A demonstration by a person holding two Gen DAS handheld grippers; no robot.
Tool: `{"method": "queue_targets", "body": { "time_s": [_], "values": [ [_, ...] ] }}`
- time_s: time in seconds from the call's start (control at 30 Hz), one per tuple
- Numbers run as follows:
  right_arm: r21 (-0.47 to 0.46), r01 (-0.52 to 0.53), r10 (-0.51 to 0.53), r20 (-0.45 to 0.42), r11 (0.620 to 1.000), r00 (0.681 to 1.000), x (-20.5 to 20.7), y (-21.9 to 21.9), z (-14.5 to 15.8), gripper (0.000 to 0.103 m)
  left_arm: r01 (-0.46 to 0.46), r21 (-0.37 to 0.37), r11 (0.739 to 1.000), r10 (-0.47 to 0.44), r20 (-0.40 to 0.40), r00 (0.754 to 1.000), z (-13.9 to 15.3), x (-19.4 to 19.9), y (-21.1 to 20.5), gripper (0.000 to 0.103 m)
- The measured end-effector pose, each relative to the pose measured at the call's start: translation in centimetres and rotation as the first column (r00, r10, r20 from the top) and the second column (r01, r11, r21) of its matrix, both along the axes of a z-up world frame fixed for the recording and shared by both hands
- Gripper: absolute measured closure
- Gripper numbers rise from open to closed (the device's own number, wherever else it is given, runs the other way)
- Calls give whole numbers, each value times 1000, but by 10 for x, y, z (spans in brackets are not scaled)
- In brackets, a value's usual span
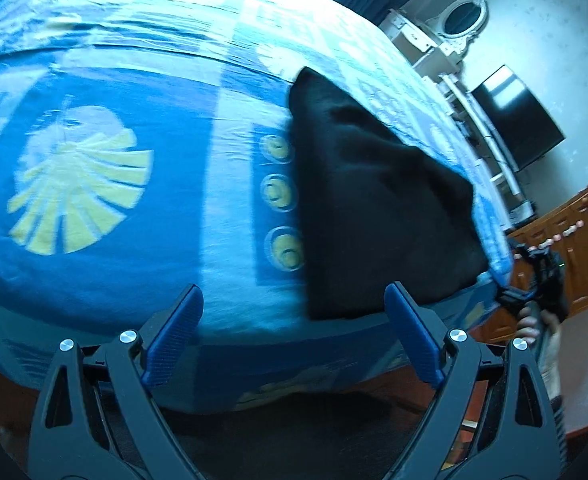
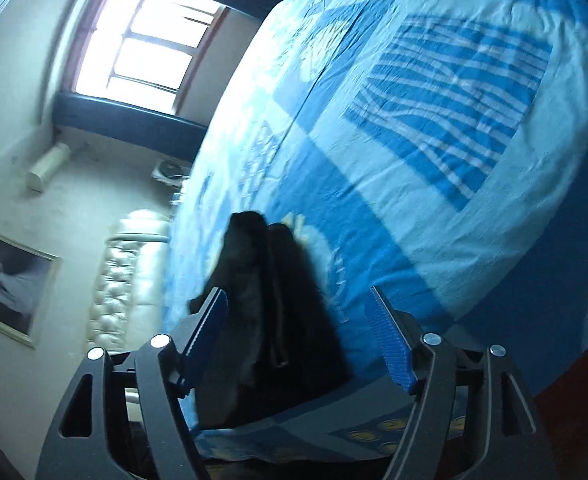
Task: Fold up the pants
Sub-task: 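Grasp the folded pants with the left tool next to the right tool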
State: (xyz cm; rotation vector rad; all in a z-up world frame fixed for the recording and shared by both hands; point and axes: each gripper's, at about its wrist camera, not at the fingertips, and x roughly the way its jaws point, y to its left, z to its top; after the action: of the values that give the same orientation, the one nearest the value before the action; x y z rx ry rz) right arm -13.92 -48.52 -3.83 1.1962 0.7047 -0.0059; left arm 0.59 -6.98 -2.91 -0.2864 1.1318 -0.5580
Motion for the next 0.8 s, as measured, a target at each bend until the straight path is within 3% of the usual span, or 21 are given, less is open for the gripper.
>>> {"method": "queue_targets", "body": {
  "time_s": [0.17, 0.37, 0.6, 0.63, 0.7, 0.8],
  "values": [
    [16, -90, 91, -29, 996, 995, 16, 17, -13, 31, 20, -91, 996, -25, -54, 998, -12, 15, -23, 11],
    [31, -166, 168, -49, 986, 985, 29, 35, -27, 30, 21, -126, 992, -36, -116, 993, -32, 25, -42, 11],
    [-22, -199, 197, -56, 980, 979, 35, 46, -25, 27, 22, -208, 978, -56, -159, 986, -44, 30, -48, 13],
    [-46, -209, 206, -63, 977, 977, 37, 49, -23, 29, 26, -218, 976, -62, -162, 985, -44, 31, -49, 17],
    [-112, -240, 230, -91, 964, 969, 39, 54, -18, 36, 49, -224, 973, -89, -174, 981, -47, 32, -54, 41],
    [-133, -240, 228, -95, 962, 969, 40, 55, -18, 45, 58, -218, 974, -100, -189, 977, -49, 35, -59, 59]
  ]
}}
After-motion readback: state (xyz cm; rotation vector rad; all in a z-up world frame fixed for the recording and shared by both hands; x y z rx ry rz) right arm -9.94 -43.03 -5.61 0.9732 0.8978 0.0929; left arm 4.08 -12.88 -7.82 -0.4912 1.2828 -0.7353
